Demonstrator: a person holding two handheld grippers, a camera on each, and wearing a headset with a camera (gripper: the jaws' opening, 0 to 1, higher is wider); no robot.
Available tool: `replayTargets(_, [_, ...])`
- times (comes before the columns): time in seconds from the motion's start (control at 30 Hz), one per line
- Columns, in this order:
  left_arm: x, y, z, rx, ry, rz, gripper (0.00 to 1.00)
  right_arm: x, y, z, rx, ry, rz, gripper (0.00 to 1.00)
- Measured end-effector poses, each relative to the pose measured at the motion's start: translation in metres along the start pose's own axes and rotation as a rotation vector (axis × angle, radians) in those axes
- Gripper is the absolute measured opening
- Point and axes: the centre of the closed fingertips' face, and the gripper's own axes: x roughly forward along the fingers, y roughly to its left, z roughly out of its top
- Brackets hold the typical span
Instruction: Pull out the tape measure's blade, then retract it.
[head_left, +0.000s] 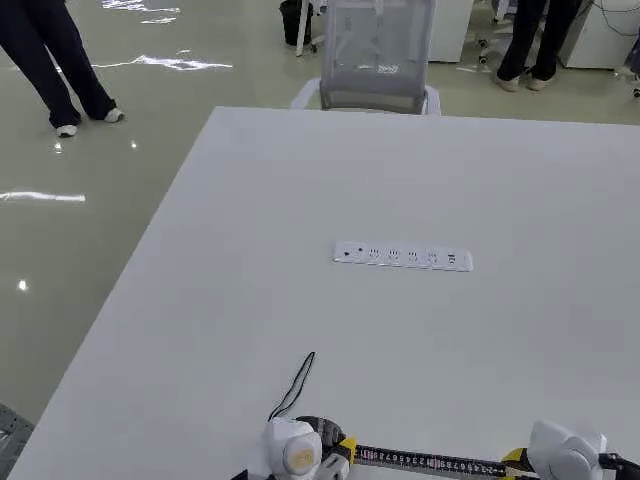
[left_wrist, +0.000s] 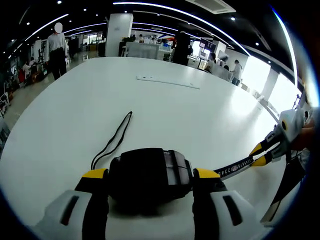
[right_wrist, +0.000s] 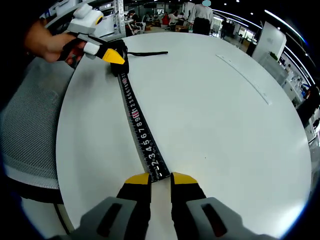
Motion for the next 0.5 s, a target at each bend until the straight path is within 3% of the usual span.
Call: replayTargets(0.5, [0.0011,-0.0007,-0.0031,0.042,0.048,0.017,0.63,-0.0005,0.0011,0.0002,-0.002,0.004,0.005,0.13])
